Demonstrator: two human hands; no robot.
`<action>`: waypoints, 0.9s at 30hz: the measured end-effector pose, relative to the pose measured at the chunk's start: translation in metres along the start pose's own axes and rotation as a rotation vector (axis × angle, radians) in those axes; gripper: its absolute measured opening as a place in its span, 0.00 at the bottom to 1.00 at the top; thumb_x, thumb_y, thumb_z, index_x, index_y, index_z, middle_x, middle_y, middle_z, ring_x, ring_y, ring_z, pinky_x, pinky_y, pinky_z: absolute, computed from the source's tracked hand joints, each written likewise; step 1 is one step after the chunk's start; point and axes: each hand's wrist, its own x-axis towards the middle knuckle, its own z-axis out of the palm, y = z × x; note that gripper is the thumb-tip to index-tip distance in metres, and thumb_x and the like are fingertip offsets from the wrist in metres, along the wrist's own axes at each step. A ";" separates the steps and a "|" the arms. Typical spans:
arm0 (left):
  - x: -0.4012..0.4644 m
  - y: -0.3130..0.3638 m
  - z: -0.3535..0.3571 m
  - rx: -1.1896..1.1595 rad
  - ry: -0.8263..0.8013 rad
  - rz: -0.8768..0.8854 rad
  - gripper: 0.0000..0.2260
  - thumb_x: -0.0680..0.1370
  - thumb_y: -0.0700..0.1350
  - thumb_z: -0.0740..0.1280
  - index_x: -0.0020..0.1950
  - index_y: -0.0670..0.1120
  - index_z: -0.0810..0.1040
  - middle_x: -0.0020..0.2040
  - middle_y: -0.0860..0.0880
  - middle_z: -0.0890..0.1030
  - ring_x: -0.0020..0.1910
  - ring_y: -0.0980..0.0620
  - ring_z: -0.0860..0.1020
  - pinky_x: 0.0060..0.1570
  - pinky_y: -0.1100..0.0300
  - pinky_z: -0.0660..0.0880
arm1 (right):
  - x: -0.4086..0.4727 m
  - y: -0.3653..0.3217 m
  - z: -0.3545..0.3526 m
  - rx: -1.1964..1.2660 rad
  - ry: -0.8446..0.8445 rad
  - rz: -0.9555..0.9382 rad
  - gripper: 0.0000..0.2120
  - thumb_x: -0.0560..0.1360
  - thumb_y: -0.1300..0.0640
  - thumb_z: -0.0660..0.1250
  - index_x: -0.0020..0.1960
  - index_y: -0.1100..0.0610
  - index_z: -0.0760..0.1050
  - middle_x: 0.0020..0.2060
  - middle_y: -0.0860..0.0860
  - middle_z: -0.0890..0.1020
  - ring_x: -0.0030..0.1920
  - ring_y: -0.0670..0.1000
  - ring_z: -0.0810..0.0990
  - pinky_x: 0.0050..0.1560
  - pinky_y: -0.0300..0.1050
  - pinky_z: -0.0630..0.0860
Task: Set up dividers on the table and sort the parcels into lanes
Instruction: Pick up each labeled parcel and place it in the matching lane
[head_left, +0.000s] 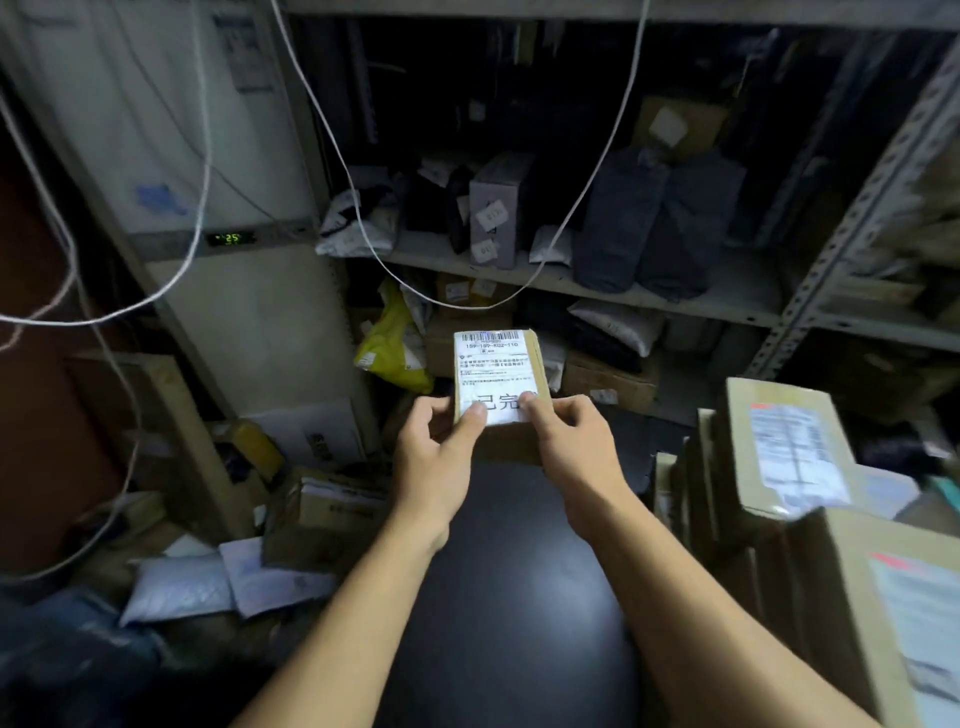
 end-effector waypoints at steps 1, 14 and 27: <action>-0.021 0.008 0.000 -0.002 0.012 0.004 0.10 0.68 0.58 0.71 0.44 0.55 0.79 0.46 0.52 0.86 0.49 0.49 0.83 0.55 0.43 0.78 | -0.019 -0.002 -0.011 0.010 -0.001 -0.004 0.14 0.74 0.41 0.69 0.47 0.52 0.76 0.42 0.48 0.83 0.41 0.48 0.80 0.39 0.45 0.72; -0.194 0.065 0.031 -0.061 -0.081 0.096 0.03 0.76 0.45 0.72 0.46 0.48 0.79 0.42 0.52 0.86 0.44 0.52 0.84 0.44 0.56 0.78 | -0.171 -0.021 -0.147 -0.007 0.064 -0.037 0.15 0.73 0.40 0.69 0.46 0.51 0.75 0.39 0.45 0.82 0.39 0.43 0.81 0.34 0.39 0.72; -0.275 0.089 0.109 -0.141 -0.414 0.106 0.05 0.76 0.46 0.72 0.47 0.48 0.77 0.44 0.54 0.85 0.43 0.52 0.85 0.38 0.60 0.81 | -0.230 -0.026 -0.270 0.018 0.242 0.061 0.15 0.75 0.41 0.69 0.47 0.52 0.74 0.47 0.52 0.84 0.45 0.50 0.84 0.37 0.48 0.79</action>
